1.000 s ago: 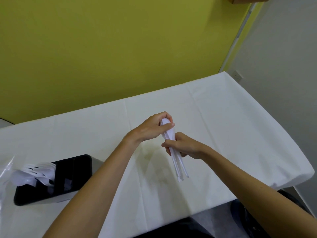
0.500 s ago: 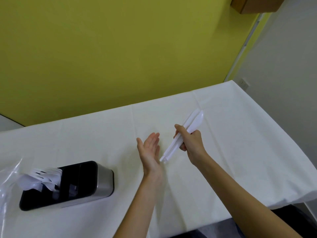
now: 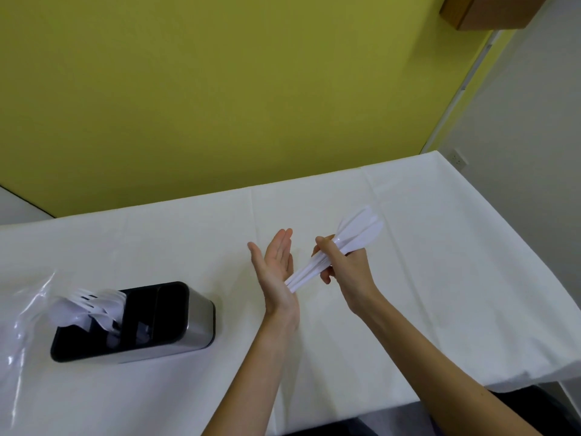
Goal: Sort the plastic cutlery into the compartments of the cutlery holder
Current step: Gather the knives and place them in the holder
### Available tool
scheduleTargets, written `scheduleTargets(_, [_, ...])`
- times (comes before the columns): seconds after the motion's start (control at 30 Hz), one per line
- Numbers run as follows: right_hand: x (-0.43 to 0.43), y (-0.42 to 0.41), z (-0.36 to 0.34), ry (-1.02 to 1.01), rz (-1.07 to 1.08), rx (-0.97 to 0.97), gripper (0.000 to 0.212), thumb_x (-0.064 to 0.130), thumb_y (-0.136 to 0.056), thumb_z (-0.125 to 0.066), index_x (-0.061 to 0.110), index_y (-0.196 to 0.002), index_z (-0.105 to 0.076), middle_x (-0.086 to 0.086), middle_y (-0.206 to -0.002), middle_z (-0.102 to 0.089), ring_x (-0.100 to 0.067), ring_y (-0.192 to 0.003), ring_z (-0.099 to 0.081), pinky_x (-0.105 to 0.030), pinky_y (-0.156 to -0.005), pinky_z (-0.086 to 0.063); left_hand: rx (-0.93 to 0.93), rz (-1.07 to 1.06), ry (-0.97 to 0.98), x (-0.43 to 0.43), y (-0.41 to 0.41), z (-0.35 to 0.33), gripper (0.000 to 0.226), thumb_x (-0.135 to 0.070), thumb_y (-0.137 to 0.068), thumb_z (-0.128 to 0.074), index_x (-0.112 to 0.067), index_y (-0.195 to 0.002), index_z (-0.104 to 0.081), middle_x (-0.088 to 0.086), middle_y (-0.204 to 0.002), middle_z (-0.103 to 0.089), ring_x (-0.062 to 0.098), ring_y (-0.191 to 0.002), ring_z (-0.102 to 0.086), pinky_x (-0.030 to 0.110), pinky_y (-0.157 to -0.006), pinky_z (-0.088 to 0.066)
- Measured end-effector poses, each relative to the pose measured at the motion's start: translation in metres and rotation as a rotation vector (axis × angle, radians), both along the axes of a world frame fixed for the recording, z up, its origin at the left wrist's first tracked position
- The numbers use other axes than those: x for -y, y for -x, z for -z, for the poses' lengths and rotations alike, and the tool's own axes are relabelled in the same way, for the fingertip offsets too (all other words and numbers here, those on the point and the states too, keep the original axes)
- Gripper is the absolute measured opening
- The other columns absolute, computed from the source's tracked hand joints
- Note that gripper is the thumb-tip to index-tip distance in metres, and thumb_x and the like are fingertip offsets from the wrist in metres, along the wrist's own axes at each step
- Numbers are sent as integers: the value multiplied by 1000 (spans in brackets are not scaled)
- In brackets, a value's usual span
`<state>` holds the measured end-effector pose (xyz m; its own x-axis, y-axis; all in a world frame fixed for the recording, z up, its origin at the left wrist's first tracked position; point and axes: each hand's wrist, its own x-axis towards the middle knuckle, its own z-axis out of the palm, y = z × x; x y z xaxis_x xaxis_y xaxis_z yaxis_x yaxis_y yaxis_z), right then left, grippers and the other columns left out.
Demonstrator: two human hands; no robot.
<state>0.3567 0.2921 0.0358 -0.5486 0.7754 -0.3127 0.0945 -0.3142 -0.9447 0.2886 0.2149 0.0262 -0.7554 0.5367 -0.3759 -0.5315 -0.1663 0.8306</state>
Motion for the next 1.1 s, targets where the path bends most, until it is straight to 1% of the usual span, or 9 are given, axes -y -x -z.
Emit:
scheduleTargets(0.13, [2,12,-14,13,4,-77,26,12,-91,-58,5,-66,-56,-1,-60,-58,-17,-48,-43,-26,-42,-35,-199,1,-31,15,26,-24,64,-58,-95,-18,-18,-133,-49,-4,-138,-55,5,-133,-43,28,-116,-25])
scheduleTargets(0.33, [30,52,-33,-49,-108,-106,26,12,-92,-57,6,-67,-56,-3,-62,-57,-18,-46,-41,-25,-42,-34,-518,-142,-12,81,95,-64,49,-49,-91,-23,-26,-123,-53,2,-140,-53,5,-133,-43,25,-114,-28])
scheduleTargets(0.47, [71,84,-40,-109,-208,-99,25,12,-91,-58,6,-68,-57,-5,-66,-58,-17,-46,-43,-24,-42,-35,-643,-244,111,146,137,-68,64,-60,-86,-31,-18,-128,-55,-2,-137,-55,2,-131,-44,23,-111,-30])
scheduleTargets(0.6, [118,115,-45,-166,-295,-86,23,15,-91,-60,8,-68,-59,-6,-66,-58,-19,-45,-44,-23,-42,-37,-626,-356,193,207,164,-56,64,-57,-86,-33,-15,-126,-60,-5,-133,-58,-1,-128,-46,22,-108,-31])
scheduleTargets(0.7, [142,133,-45,-231,-334,-61,23,17,-90,-62,10,-68,-59,-7,-60,-56,-14,-40,-46,-22,-42,-39,-555,-362,245,234,174,-43,55,-48,-91,-30,-15,-124,-60,-5,-133,-58,-3,-126,-47,18,-105,-32])
scheduleTargets(0.8, [159,145,-36,-348,-376,7,20,19,-89,-65,16,-69,-62,-1,-62,-61,-8,-45,-52,-20,-46,-42,-473,-331,269,247,179,-28,52,-45,-94,-30,-15,-124,-61,-4,-132,-59,-2,-124,-48,11,-97,-32])
scheduleTargets(0.9, [173,150,-27,-550,-460,99,19,20,-88,-66,15,-69,-65,-1,-68,-66,-7,-60,-61,-14,-52,-45,-413,-275,300,251,182,-14,45,-36,-104,-27,-13,-126,-60,-1,-133,-58,8,-126,-48,17,-101,-31])
scheduleTargets(1.03, [186,144,-6,-761,-580,248,25,27,-85,-69,7,-70,-63,-5,-63,-64,-14,-58,-60,-20,-50,-44,-318,-229,297,251,179,-1,50,-37,-104,-24,-9,-125,-60,0,-130,-60,11,-122,-51,23,-100,-35])
scheduleTargets(1.1, [192,141,-4,-799,-578,296,29,31,-82,-71,8,-68,-60,-4,-59,-61,-18,-56,-59,-28,-50,-45,-270,-221,275,250,179,3,51,-39,-104,-25,-10,-121,-63,2,-127,-63,17,-122,-54,31,-107,-37])
